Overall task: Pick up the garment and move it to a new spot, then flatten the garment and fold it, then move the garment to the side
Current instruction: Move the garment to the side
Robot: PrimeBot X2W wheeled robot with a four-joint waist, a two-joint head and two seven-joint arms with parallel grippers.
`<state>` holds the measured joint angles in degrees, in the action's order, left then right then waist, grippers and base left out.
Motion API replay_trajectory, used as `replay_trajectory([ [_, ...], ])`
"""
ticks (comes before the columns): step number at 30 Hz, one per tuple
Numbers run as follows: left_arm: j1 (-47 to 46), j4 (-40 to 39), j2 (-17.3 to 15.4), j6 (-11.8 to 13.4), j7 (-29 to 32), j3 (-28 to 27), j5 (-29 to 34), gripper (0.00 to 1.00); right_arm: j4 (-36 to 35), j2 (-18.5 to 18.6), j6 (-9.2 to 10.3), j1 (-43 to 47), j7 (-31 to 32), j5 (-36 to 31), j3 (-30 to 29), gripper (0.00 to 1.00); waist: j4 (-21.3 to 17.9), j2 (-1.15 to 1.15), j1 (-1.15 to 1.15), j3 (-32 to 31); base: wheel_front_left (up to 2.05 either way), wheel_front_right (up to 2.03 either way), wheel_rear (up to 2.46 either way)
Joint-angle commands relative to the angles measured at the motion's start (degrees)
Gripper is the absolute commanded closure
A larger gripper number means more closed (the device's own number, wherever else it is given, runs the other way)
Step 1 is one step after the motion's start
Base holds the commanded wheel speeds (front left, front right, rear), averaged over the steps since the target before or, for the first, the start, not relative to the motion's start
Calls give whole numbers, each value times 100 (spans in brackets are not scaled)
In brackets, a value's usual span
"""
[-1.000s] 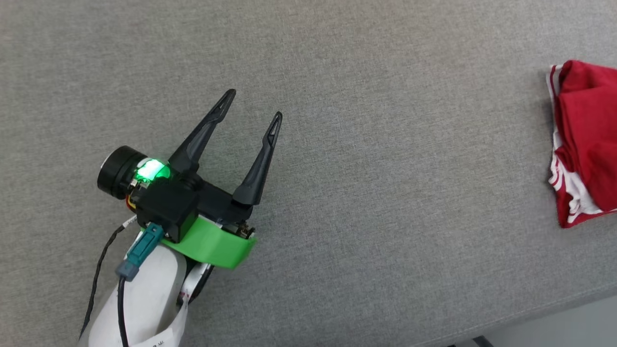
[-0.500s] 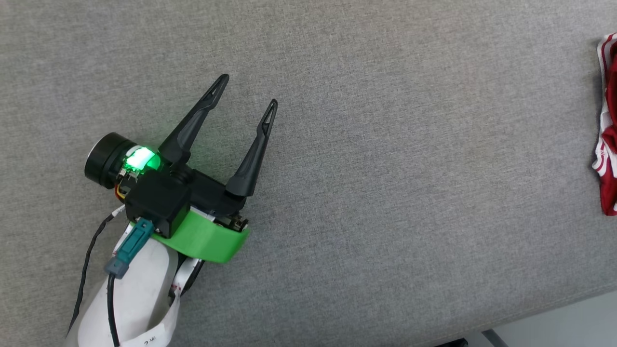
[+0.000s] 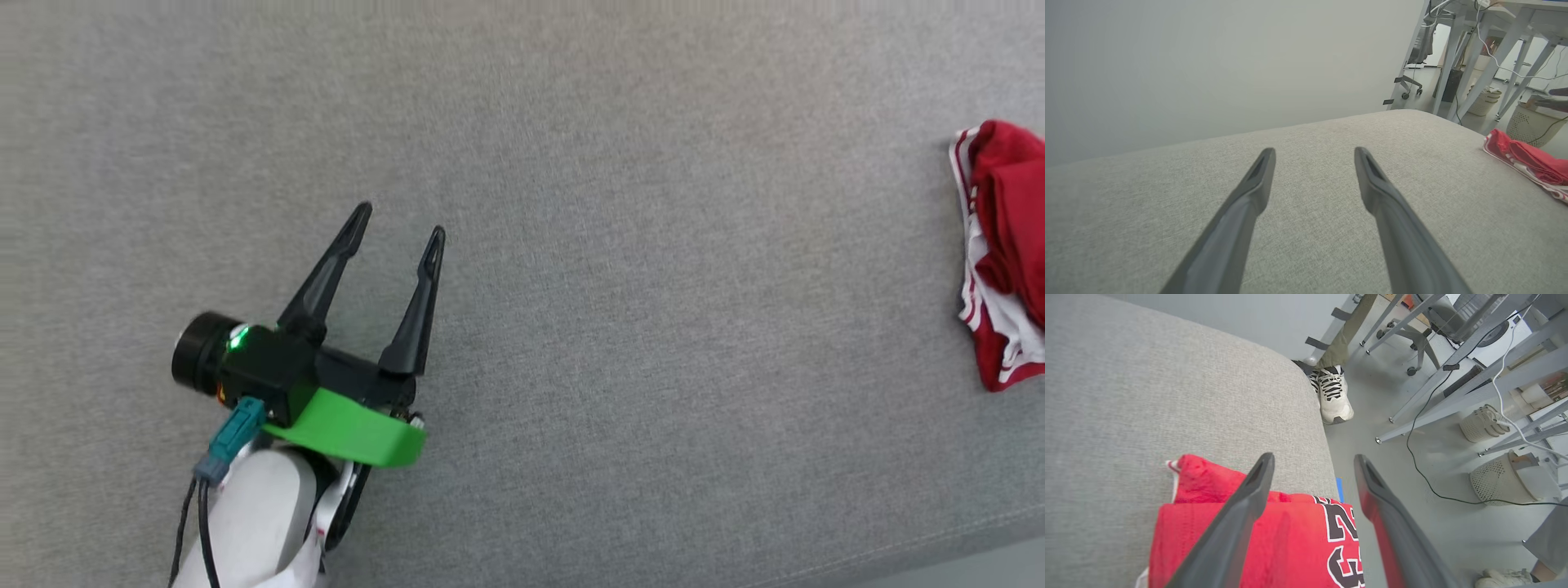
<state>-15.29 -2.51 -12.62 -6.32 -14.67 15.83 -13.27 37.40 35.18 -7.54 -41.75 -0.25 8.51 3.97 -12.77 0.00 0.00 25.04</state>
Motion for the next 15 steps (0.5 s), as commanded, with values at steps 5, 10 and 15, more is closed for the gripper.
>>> replay_trajectory([
  [5,507,176,185,9,-32,-305,6,0,-1190,-448,5,809,136,576,126,0,434,0,0,-1329,0,0,0],
  [10,888,371,360,26,-32,-504,33,0,-2360,-916,5,1685,69,813,-94,0,640,0,0,-1782,0,0,0],
  [15,1146,595,509,61,-32,-712,10,0,-3112,-1569,5,2574,-152,812,-442,0,855,0,0,-2110,0,0,0],
])
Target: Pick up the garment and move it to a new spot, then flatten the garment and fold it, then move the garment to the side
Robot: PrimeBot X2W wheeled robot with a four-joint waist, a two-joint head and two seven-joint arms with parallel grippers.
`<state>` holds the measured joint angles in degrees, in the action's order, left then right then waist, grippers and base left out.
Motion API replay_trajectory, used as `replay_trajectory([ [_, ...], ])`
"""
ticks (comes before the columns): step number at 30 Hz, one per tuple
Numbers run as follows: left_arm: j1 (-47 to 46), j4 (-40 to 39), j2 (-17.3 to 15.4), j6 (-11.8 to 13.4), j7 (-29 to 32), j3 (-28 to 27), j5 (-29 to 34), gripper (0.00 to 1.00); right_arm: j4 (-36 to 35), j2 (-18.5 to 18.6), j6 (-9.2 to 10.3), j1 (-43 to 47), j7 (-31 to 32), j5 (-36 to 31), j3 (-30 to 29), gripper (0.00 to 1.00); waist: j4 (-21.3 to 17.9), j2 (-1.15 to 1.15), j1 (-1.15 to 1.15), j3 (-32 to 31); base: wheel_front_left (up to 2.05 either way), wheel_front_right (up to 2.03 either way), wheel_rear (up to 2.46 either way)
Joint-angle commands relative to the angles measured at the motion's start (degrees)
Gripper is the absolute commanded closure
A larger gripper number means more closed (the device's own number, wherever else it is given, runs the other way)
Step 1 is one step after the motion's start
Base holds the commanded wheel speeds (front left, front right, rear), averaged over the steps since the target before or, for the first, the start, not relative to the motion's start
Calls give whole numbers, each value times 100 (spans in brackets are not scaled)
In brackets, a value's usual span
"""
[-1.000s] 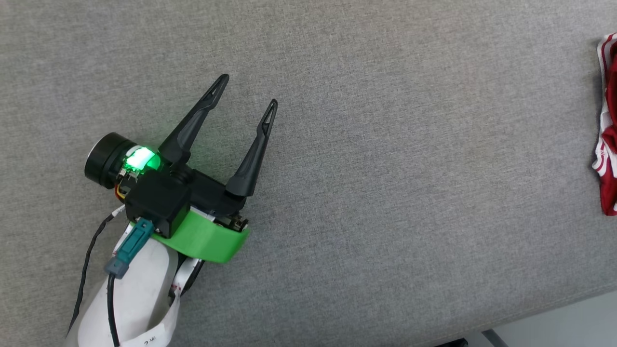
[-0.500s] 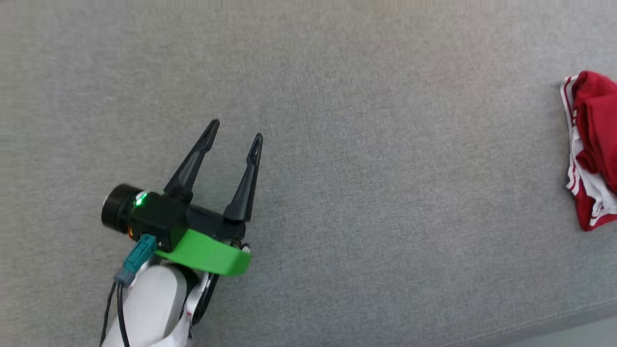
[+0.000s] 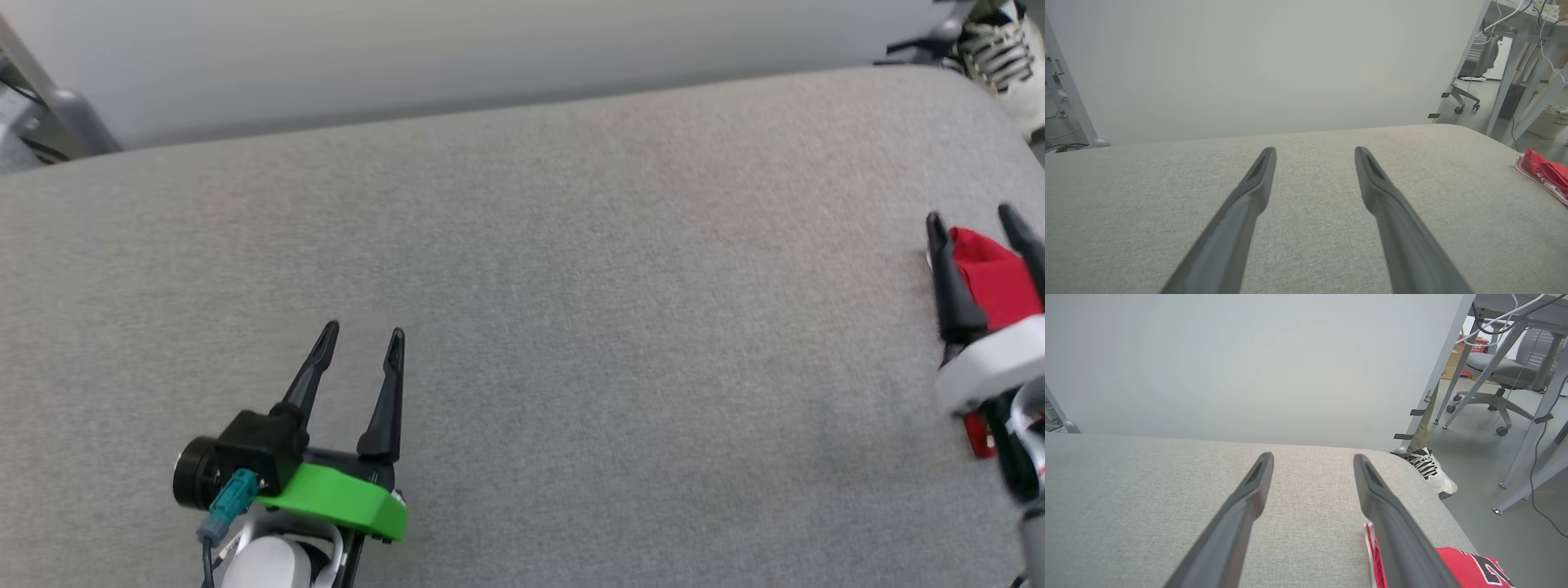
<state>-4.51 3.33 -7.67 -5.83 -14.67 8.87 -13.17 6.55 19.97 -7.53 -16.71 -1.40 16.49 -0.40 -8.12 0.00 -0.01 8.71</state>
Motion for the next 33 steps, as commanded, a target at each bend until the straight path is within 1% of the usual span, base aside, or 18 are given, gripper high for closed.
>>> replay_trajectory([
  [1,114,47,36,17,-32,-53,16,0,-132,-210,4,257,-68,2,-45,0,434,0,1,-536,0,0,0],
  [3,192,105,74,25,-32,-115,48,0,-276,-505,4,542,-147,-18,-128,0,514,0,1,-625,0,0,0],
  [7,333,206,148,17,-32,-186,129,0,-428,-926,4,1028,-304,-89,-136,0,681,0,1,-793,0,0,0],
  [11,457,226,222,-4,-32,-272,162,0,-433,-1160,4,1400,-451,-43,0,0,795,0,1,-868,0,0,0],
  [16,530,246,302,-47,-32,-357,172,0,-392,-1297,4,1645,-700,2,87,0,894,0,1,-890,0,0,0],
  [22,578,230,359,-93,-32,-475,192,0,-306,-1429,4,1717,-852,-13,123,0,920,0,1,-888,0,0,0],
  [29,563,200,397,-123,-32,-528,324,0,-236,-1465,4,1655,-888,-13,168,0,912,0,1,-892,0,0,0],
  [33,561,53,411,-137,-32,-571,391,0,-199,-1449,4,1623,-884,-162,183,0,892,0,1,-884,0,0,0],
])
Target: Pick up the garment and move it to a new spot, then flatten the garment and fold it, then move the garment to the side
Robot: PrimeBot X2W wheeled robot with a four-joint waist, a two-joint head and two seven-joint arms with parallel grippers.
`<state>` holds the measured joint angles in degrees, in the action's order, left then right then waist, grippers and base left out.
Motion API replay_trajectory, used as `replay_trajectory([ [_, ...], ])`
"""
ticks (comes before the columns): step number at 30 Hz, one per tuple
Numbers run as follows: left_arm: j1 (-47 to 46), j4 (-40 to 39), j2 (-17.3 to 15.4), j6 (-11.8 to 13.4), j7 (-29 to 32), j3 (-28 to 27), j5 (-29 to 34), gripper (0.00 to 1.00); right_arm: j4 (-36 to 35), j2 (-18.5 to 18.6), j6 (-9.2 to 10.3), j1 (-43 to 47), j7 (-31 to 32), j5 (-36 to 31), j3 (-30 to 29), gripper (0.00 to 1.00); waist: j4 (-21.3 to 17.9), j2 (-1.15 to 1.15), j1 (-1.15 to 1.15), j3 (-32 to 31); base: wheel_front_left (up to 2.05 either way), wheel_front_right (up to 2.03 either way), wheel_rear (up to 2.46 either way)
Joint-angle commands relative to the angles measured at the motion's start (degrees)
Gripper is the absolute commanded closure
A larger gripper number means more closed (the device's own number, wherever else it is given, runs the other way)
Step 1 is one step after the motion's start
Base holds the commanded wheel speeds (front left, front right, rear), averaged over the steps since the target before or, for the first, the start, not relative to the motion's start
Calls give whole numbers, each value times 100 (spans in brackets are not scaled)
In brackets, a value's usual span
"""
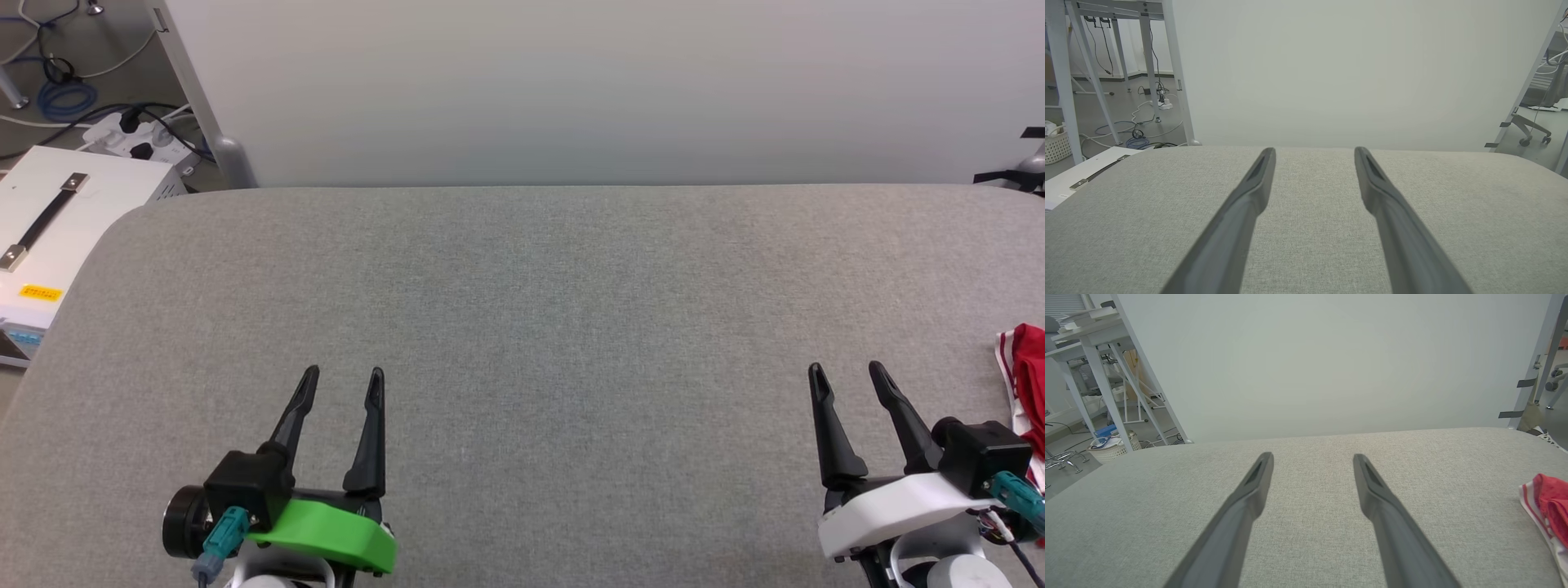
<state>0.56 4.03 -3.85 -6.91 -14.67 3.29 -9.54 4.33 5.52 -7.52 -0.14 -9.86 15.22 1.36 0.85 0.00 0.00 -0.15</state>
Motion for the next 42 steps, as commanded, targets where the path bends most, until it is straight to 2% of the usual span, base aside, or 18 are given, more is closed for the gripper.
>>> replay_trajectory([
  [1,60,-44,33,-32,-32,-29,43,0,35,-15,3,-40,-38,-34,8,0,-9,0,0,2,0,0,0],
  [11,95,-4,68,-49,-33,-66,-29,0,47,-57,3,-65,-26,-48,13,0,-26,0,0,19,0,0,0],
  [12,100,12,71,-50,-33,-63,-57,100,46,-58,3,-69,-18,-50,12,100,-28,0,0,23,0,0,0],
  [42,-11,-77,50,120,303,-97,170,100,-64,-93,0,1,201,-302,-17,100,-41,0,0,21,0,0,0],
])
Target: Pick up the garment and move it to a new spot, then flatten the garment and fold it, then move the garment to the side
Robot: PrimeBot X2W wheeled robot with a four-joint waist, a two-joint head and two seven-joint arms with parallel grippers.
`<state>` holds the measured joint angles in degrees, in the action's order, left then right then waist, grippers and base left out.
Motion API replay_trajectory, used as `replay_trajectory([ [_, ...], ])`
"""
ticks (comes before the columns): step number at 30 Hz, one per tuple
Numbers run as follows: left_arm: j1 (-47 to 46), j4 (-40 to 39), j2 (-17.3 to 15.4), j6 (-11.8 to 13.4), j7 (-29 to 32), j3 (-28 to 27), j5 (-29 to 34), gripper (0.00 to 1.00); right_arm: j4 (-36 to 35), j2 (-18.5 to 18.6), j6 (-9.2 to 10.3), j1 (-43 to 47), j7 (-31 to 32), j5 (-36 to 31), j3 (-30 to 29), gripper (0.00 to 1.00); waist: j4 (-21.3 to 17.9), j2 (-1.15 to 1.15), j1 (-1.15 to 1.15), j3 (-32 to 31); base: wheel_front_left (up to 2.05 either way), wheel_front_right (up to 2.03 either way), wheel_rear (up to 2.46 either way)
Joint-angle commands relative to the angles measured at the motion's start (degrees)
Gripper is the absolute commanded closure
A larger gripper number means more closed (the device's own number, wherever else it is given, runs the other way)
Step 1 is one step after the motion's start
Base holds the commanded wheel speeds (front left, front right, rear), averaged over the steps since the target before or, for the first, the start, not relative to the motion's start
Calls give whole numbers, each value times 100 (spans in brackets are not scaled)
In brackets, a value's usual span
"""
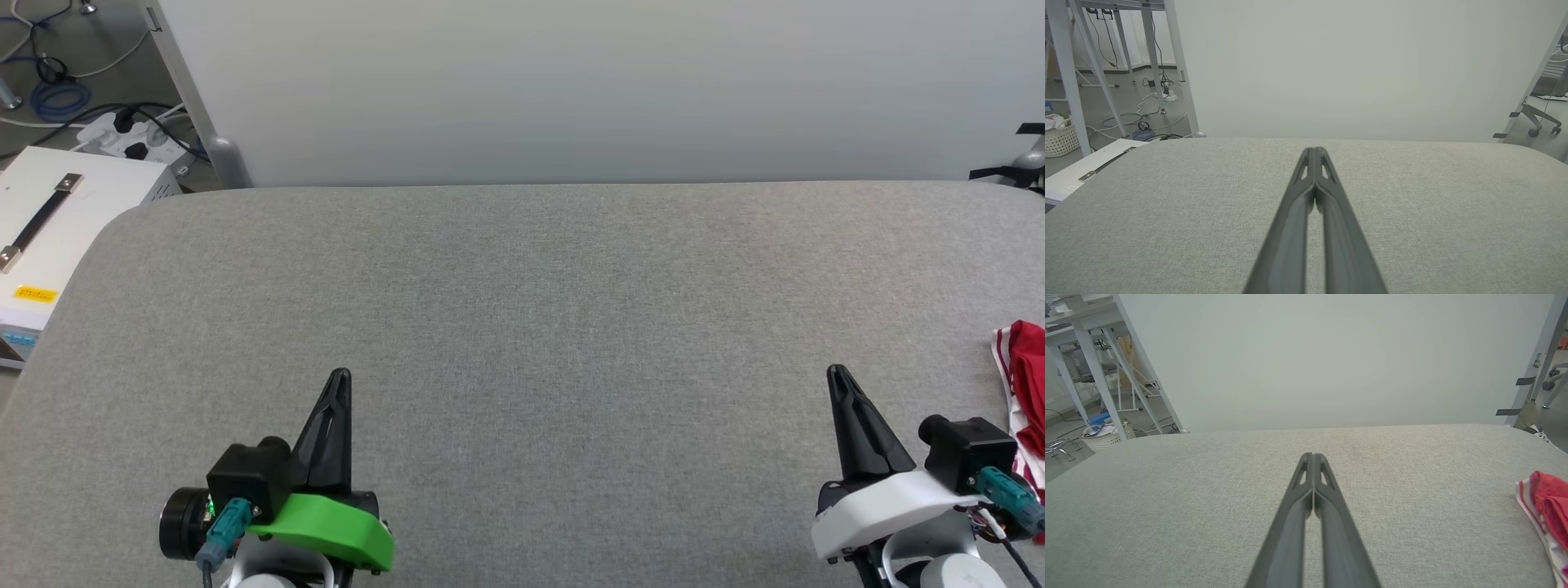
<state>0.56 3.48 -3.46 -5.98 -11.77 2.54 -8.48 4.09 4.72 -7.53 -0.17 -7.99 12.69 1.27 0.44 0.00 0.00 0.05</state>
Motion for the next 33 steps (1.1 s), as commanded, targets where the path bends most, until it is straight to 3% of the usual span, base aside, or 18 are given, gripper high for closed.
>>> replay_trajectory([
  [1,-11,-25,11,32,23,-24,70,100,-43,-14,1,3,21,-60,-9,100,0,0,0,0,0,0,0],
  [33,-25,-128,26,214,393,-98,319,100,-160,-68,2,8,271,-448,-47,100,-14,0,0,-2,0,0,0],
])
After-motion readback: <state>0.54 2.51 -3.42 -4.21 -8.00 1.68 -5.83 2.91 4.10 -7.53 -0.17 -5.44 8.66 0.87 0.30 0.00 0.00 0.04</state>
